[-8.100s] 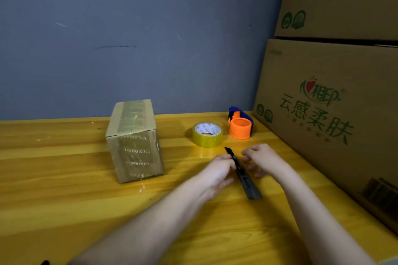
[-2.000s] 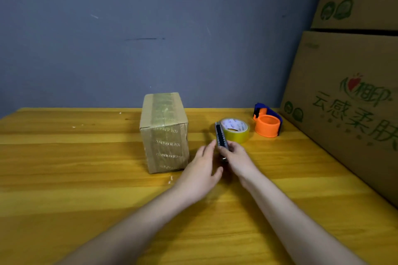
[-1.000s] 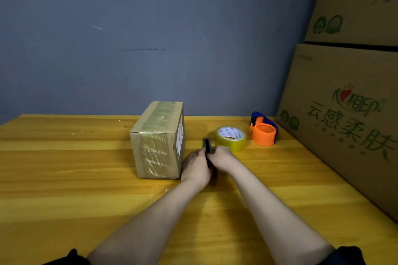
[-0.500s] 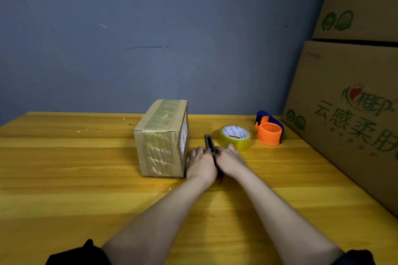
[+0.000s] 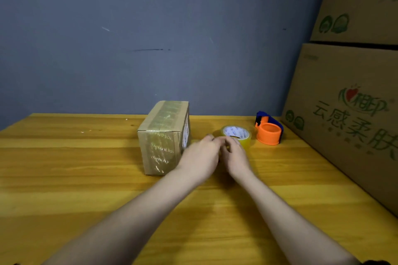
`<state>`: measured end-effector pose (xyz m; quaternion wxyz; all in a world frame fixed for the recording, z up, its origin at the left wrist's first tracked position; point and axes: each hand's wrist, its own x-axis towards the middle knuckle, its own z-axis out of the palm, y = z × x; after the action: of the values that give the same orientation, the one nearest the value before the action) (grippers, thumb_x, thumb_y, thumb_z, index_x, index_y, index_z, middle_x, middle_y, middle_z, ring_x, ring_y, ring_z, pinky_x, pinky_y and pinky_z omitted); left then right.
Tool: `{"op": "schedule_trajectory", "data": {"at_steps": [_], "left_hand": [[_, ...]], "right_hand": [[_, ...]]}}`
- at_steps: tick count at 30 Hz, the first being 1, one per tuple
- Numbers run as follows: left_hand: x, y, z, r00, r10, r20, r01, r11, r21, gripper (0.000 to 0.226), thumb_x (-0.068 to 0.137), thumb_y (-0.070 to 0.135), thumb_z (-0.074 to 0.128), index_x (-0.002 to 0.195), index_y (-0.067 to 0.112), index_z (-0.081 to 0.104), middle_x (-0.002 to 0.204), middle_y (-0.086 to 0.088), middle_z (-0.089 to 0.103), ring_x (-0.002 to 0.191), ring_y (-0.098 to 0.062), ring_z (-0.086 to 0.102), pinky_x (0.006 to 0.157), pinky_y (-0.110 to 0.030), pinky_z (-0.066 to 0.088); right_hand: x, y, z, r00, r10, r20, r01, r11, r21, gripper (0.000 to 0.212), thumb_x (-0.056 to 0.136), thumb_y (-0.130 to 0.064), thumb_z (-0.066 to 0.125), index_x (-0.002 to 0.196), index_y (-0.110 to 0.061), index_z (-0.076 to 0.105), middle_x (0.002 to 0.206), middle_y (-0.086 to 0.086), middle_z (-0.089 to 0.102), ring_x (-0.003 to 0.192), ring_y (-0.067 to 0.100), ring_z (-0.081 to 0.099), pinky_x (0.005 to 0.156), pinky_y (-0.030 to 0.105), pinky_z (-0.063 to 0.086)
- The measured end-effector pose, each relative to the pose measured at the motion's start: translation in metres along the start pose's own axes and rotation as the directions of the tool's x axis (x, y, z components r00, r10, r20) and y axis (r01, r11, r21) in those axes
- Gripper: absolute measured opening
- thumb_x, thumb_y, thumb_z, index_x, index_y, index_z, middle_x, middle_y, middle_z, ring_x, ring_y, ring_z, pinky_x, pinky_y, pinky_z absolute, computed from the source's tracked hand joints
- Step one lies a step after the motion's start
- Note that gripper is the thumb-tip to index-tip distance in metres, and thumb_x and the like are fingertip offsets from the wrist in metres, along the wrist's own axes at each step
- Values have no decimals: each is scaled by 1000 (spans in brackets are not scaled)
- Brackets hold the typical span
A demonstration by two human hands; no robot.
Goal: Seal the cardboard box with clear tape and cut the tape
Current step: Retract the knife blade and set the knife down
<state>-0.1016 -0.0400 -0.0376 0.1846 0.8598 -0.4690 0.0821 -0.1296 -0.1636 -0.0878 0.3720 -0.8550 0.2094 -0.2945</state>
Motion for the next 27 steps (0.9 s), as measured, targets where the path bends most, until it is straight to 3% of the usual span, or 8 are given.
{"op": "schedule_trajectory", "data": {"at_steps": [2, 5, 7, 9, 12, 15, 20, 27], "left_hand": [[-10, -7, -25, 948, 191, -254, -153, 975, 162, 35, 87, 23, 36, 110, 15, 61, 102, -7, 62, 93, -32, 62, 75, -42, 51], [-23, -34, -49, 858, 225, -461, -76, 945, 319, 36, 75, 28, 46, 105, 18, 62, 104, -4, 64, 101, -26, 60, 90, -40, 40], [-31, -54, -57, 889, 114, -443, 49, 939, 339, 47, 70, 35, 49, 113, 18, 58, 118, -6, 60, 118, -27, 53, 105, -44, 31], [-37, -70, -57, 922, 17, -386, 134, 923, 361, 56, 69, 45, 46, 117, 18, 56, 125, -8, 57, 125, -28, 48, 110, -50, 29], [-40, -82, -50, 956, -27, -292, 134, 925, 354, 60, 71, 49, 44, 123, 21, 53, 126, -6, 58, 121, -27, 52, 105, -48, 36], [-36, -86, -38, 959, 2, -284, 103, 930, 353, 59, 75, 41, 59, 131, 23, 48, 130, -4, 56, 122, -26, 51, 98, -44, 44], [-23, -81, -27, 945, -45, -324, 144, 947, 287, 60, 76, 38, 63, 132, 25, 46, 132, -3, 53, 126, -25, 45, 74, -40, 54], [-20, -81, -22, 943, -41, -331, 155, 932, 327, 70, 76, 36, 65, 140, 22, 40, 133, -7, 54, 125, -28, 48, 77, -40, 53]], "right_hand": [[-6, -10, 5, 999, -45, 9, 44, 996, 80, 21, 89, -6, 53, 107, -12, 62, 109, 11, 64, 102, 26, 58, 90, 37, 45], [-18, -31, 17, 973, -46, 225, -3, 977, 211, 46, 85, -5, 58, 128, -15, 48, 119, 4, 58, 106, 25, 57, 95, 38, 47], [-27, -41, 28, 933, -13, 360, -71, 973, 220, 66, 84, -13, 63, 142, -16, 30, 132, 0, 45, 123, 19, 47, 106, 39, 40], [-35, -43, 42, 921, -27, 388, -53, 980, 194, 76, 84, -22, 66, 147, -16, 22, 146, 2, 36, 135, 18, 37, 113, 40, 33], [-38, -45, 53, 930, -51, 365, -4, 989, 146, 64, 92, -22, 58, 146, -13, 25, 152, 6, 31, 140, 18, 32, 116, 30, 23], [-35, -47, 55, 935, -32, 354, -4, 995, 100, 55, 96, -13, 48, 146, -11, 26, 152, 8, 30, 141, 19, 28, 107, 16, 18], [-23, -45, 55, 927, 18, 375, -63, 992, 109, 54, 96, -8, 45, 147, -11, 25, 152, 11, 30, 141, 22, 28, 110, 22, 21], [-19, -46, 54, 914, 56, 403, -100, 991, 89, 56, 96, -8, 43, 148, -12, 23, 152, 11, 30, 139, 24, 32, 112, 28, 25]]}}
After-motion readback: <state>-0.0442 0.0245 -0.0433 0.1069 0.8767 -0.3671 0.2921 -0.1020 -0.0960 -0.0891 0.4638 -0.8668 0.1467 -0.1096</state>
